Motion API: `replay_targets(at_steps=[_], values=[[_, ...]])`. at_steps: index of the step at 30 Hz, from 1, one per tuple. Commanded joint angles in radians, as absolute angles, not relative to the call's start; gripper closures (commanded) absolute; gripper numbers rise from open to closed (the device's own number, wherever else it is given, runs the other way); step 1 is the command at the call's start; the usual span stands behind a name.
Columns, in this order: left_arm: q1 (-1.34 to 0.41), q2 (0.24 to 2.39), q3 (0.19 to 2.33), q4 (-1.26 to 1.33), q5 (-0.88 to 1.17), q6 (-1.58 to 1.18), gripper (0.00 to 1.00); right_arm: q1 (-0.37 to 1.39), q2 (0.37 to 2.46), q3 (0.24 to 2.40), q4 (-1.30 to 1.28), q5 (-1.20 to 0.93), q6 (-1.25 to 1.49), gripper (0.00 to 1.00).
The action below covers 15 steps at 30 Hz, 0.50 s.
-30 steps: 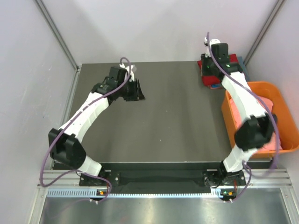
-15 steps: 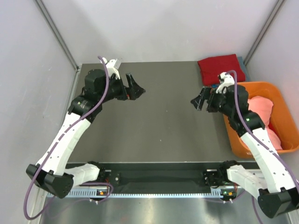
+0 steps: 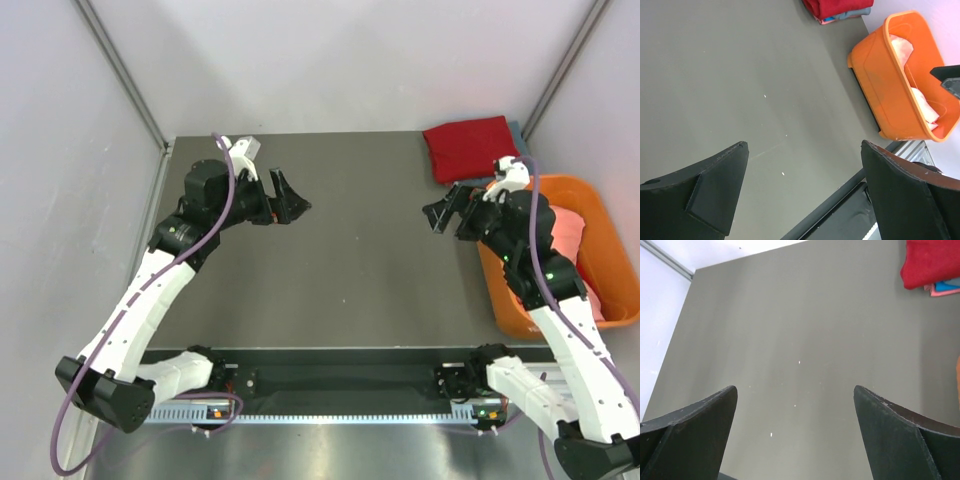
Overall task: Fold and stack the t-shirts
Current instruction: Reset both grippers
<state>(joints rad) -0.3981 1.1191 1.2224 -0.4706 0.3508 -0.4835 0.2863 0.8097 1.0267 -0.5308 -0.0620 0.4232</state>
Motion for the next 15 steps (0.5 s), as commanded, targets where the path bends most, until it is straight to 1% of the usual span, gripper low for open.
replay_targets(at_steps=[1,15], values=[[-0.394,1.089,1.226,-0.408,0.359,-0.474,0.02,0.295,0.787,1.077,-0.514,-0.041,0.439,0.0],[-0.394,1.08,1.209,-0.397,0.354,-0.468,0.01,0.293,0.776,1.049,-0.514,-0.038,0.431,0.0]])
